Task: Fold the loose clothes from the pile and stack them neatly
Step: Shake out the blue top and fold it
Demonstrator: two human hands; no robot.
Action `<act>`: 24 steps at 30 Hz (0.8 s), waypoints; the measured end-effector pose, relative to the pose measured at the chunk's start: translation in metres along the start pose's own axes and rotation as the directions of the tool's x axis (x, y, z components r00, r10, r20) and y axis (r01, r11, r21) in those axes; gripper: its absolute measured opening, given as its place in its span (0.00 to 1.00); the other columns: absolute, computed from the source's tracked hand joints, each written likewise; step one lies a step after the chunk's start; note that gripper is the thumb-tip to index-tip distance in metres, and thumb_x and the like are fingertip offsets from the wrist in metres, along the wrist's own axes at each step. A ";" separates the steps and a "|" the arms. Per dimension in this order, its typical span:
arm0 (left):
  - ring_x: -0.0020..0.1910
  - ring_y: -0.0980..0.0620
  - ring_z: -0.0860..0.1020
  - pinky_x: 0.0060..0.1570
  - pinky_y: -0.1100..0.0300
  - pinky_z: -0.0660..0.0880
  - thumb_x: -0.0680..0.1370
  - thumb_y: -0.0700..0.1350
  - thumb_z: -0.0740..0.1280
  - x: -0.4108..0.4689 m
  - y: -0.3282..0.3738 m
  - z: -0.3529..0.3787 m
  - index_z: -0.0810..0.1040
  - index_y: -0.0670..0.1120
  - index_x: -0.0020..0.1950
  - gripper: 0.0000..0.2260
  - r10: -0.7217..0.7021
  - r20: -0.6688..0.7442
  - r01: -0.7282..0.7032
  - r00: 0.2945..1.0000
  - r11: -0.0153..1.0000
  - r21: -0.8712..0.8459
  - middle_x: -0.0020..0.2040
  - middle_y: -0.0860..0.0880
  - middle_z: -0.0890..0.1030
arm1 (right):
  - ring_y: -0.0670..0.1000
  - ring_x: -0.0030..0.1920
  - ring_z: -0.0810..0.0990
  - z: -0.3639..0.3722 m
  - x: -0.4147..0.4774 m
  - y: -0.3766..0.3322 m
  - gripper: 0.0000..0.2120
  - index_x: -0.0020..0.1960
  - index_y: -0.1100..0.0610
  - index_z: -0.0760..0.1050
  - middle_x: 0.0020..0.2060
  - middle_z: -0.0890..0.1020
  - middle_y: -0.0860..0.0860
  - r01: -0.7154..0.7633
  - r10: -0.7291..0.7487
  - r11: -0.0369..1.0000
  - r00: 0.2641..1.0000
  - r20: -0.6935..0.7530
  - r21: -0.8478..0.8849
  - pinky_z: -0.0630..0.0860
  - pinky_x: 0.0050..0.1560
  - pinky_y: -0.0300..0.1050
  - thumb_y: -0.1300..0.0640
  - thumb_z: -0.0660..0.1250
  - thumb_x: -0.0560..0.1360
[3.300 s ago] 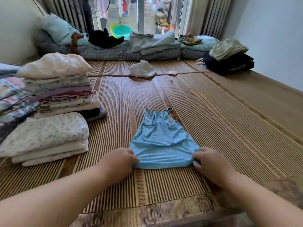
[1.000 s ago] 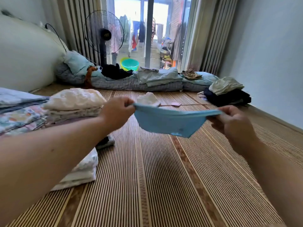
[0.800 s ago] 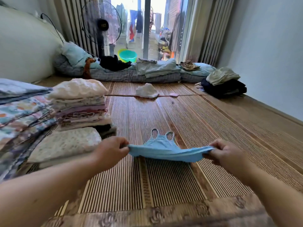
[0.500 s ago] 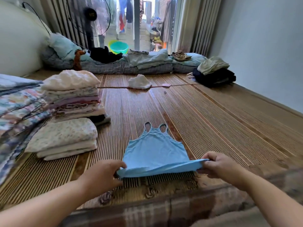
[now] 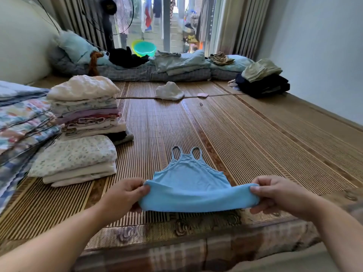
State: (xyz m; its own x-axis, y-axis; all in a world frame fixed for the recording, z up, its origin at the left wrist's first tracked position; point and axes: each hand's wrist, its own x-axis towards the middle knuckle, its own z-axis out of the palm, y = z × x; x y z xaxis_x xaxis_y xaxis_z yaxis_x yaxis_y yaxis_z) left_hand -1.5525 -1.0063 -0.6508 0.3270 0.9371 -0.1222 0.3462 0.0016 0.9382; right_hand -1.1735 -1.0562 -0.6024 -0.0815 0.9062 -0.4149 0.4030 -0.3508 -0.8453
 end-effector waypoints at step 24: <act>0.53 0.59 0.76 0.52 0.63 0.71 0.75 0.52 0.69 0.162 -0.013 0.002 0.76 0.57 0.63 0.17 0.112 -0.174 0.011 0.978 0.812 0.583 0.63 0.54 0.76 | 0.49 0.40 0.84 -0.001 0.192 -0.032 0.04 0.42 0.49 0.81 0.37 0.85 0.48 0.210 -0.311 0.940 0.851 -0.423 -0.269 0.80 0.48 0.46 0.58 0.71 0.73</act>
State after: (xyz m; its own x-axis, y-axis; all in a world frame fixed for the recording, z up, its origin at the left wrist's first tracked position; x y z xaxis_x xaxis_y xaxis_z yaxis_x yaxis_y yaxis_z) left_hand -1.5020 -0.8554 -0.6831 0.2059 0.9777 0.0414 0.7977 -0.1922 0.5716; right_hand -1.2008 -0.8704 -0.6547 0.1910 0.9802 0.0522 0.6071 -0.0762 -0.7910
